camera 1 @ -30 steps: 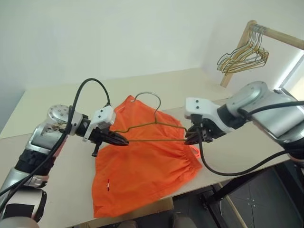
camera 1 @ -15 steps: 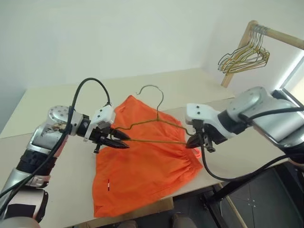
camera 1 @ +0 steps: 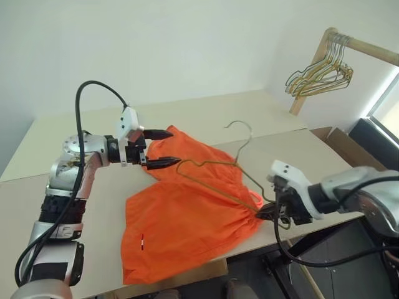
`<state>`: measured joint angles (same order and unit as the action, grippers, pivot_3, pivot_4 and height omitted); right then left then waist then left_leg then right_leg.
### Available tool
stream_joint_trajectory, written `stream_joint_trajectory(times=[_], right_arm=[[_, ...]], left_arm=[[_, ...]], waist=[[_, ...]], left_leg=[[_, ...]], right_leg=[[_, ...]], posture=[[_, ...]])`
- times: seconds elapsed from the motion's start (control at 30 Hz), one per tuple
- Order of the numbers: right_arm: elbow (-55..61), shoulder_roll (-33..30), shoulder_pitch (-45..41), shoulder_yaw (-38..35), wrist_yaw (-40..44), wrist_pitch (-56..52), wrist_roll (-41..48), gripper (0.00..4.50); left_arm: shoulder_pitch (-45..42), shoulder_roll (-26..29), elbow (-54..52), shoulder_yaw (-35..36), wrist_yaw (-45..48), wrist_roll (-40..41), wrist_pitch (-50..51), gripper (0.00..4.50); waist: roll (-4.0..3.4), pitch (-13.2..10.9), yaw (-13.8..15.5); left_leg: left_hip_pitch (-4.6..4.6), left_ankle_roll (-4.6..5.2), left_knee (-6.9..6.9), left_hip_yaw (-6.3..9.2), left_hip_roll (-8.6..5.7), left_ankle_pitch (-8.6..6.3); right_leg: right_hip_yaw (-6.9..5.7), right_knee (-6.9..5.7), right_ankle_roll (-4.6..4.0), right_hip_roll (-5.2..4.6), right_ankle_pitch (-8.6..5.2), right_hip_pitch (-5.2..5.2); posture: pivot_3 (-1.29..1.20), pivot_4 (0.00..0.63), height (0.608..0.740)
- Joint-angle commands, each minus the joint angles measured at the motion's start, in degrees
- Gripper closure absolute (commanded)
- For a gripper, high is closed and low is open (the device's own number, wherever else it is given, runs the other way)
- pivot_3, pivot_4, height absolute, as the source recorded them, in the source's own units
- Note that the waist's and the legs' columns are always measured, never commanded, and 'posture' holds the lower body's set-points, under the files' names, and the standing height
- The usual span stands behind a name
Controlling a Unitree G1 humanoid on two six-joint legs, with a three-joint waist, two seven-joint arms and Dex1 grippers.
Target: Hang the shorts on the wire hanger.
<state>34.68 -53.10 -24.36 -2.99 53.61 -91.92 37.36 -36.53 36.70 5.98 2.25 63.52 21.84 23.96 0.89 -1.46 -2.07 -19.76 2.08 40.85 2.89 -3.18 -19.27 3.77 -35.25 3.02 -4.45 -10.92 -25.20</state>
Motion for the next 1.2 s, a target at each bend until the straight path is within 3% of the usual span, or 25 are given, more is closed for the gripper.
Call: stream_joint_trajectory(times=[0.03, 0.3, 0.43, 0.53, 0.63, 0.93, 1.2], right_arm=[[1.04, 2.34, 6.42, -11.68, -5.19, -0.58, 2.88, 4.50], [1.33, 2.58, 25.78, -30.19, -8.70, -0.58, 5.32, 4.50], [0.69, 2.73, 33.78, -35.00, -6.35, 0.11, 7.08, 4.50], [-1.35, 2.56, 38.85, -34.76, -4.55, 2.55, 7.98, 4.50], [-3.15, 2.43, 41.54, -33.28, -3.62, 4.64, 8.21, 4.50], [-6.74, -1.41, 45.01, -25.27, 3.72, 9.05, 11.97, 4.50], [-12.79, -3.19, 40.91, -22.08, 4.65, 12.64, 11.86, 4.50]], left_arm=[[1.98, -2.24, -7.64, 2.81, -8.76, 0.36, 1.81, 0.03], [6.28, -1.44, -27.82, 1.80, -8.97, 11.06, 11.90, 0.03], [6.48, 0.78, -33.63, 1.88, -9.10, 16.97, 18.92, 0.03], [7.51, 4.63, -36.66, 2.24, -7.11, 20.06, 21.59, 0.03], [8.49, 5.29, -38.62, 3.09, -10.16, 21.92, 23.55, 0.03], [9.20, 8.36, -37.10, 2.23, -7.43, 22.87, 22.54, 0.03], [10.17, 9.37, -36.27, 2.52, -6.04, 22.13, 20.20, 0.03]], waist=[[0.04, 0.04, 0.21], [-0.04, 0.07, 1.20], [-0.12, 0.00, 1.05], [-0.13, -0.24, 0.47], [-0.23, -0.47, -0.06], [-0.28, -0.72, -0.41], [0.04, -0.97, -0.33]], left_leg=[[0.00, 0.01, -0.01, 0.02, 0.00, -0.01], [0.02, 0.09, -0.01, -0.06, -0.03, -0.06], [0.81, 0.20, -0.16, -0.07, 0.09, -0.13], [1.34, 0.34, -0.19, -0.20, 0.10, -0.21], [1.64, 0.45, -0.20, -0.22, 0.09, -0.28], [1.82, 0.45, -0.21, -0.20, 0.04, -0.34], [1.80, 0.42, -0.21, -0.19, 0.05, -0.35]], right_leg=[[0.00, 0.02, 0.01, -0.01, 0.00, 0.03], [0.08, 0.13, 0.13, -0.03, 0.07, 0.12], [0.05, 0.25, 0.16, 0.14, 0.00, 1.03], [0.11, 0.24, 0.27, 0.20, -0.18, 1.54], [0.13, 0.30, 0.90, 0.16, -0.74, 2.18], [0.17, 0.30, 0.49, 0.09, -0.55, 2.08], [0.15, 0.32, 0.80, 0.08, -0.74, 2.07]], posture=[[-0.08, 0.001, 0.740], [-0.07, 0.025, 0.740], [-0.07, 0.027, 0.740], [-0.08, 0.032, 0.740], [-0.08, 0.032, 0.740], [-0.09, 0.031, 0.740], [-0.06, 0.031, 0.740]])
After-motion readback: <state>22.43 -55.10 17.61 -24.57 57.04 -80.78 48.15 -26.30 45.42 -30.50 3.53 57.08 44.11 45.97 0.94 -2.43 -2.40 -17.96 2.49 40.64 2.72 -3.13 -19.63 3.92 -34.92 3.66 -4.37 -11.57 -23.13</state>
